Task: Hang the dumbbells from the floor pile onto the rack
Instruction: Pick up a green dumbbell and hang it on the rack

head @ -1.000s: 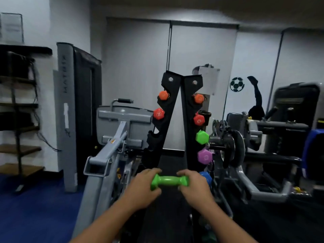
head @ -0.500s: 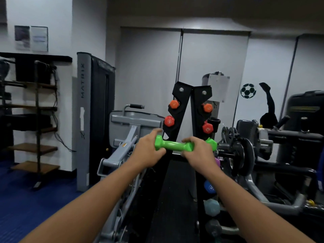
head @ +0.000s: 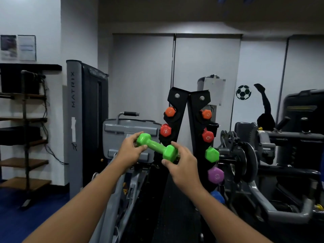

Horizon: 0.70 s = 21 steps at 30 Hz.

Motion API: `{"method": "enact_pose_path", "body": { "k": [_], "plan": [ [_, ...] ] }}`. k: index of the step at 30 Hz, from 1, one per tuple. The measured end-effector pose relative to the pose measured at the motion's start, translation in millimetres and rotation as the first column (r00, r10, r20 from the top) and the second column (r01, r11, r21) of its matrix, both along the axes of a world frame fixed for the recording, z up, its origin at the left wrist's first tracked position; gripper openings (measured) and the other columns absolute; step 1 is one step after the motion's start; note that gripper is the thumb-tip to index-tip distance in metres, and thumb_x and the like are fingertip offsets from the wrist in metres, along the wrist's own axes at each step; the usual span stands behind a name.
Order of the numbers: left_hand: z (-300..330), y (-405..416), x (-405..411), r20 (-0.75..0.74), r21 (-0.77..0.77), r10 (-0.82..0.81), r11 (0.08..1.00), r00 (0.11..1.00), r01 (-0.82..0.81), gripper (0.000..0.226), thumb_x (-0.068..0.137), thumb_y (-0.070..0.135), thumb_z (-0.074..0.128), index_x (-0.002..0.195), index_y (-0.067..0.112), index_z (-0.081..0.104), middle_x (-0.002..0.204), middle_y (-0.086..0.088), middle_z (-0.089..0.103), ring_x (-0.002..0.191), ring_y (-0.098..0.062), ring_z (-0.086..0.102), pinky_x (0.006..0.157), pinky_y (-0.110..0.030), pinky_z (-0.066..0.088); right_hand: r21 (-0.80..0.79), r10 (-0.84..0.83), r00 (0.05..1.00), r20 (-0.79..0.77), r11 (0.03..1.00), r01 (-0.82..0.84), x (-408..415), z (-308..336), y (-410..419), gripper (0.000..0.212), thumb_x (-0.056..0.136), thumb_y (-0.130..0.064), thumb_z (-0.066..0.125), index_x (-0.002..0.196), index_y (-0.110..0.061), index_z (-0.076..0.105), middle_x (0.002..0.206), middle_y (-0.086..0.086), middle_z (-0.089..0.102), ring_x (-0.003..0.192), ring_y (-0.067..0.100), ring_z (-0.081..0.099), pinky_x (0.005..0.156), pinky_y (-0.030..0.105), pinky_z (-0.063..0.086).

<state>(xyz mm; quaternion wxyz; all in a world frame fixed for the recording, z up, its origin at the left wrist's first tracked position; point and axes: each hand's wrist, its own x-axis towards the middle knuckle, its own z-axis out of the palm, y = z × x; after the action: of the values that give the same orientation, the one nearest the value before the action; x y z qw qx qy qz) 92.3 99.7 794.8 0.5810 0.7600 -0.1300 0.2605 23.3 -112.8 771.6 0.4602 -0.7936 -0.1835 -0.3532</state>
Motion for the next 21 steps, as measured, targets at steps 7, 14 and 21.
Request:
{"method": "enact_pose_path", "body": {
  "k": [7, 14, 21],
  "plan": [
    [-20, -2, 63, -0.088, -0.299, -0.101, 0.951, 0.991, 0.07, 0.045, 0.091, -0.019, 0.061, 0.129, 0.005, 0.065, 0.102, -0.009, 0.071, 0.097, -0.021, 0.066, 0.089, -0.03, 0.055, 0.067, 0.018, 0.999, 0.045, 0.998, -0.021, 51, -35, 23, 0.065, 0.077, -0.013, 0.091, 0.137, -0.018, 0.066, 0.126, -0.007, 0.062, 0.113, -0.009, 0.055, 0.094, -0.001, 0.038],
    [-22, -3, 130, -0.1, -0.346, -0.112, 0.936, 0.989, 0.071, 0.046, 0.093, -0.02, 0.055, 0.132, 0.003, 0.063, 0.113, -0.017, 0.071, 0.101, -0.024, 0.068, 0.093, -0.034, 0.057, 0.106, -0.007, 1.0, 0.022, 0.994, 0.005, 105, -44, 47, 0.066, 0.08, -0.023, 0.091, 0.141, -0.02, 0.065, 0.119, -0.009, 0.058, 0.113, -0.013, 0.051, 0.091, 0.001, 0.039],
    [-29, -22, 175, -0.145, -0.332, -0.225, 0.928, 0.964, 0.167, 0.045, 0.095, -0.022, 0.049, 0.132, 0.001, 0.062, 0.108, -0.014, 0.075, 0.089, -0.017, 0.074, 0.075, -0.022, 0.06, 0.142, -0.103, 0.994, 0.046, 0.985, 0.095, 138, -51, 42, 0.065, 0.08, -0.022, 0.091, 0.141, -0.02, 0.067, 0.12, -0.007, 0.061, 0.11, -0.019, 0.05, 0.093, -0.003, 0.034]
  ]
}}
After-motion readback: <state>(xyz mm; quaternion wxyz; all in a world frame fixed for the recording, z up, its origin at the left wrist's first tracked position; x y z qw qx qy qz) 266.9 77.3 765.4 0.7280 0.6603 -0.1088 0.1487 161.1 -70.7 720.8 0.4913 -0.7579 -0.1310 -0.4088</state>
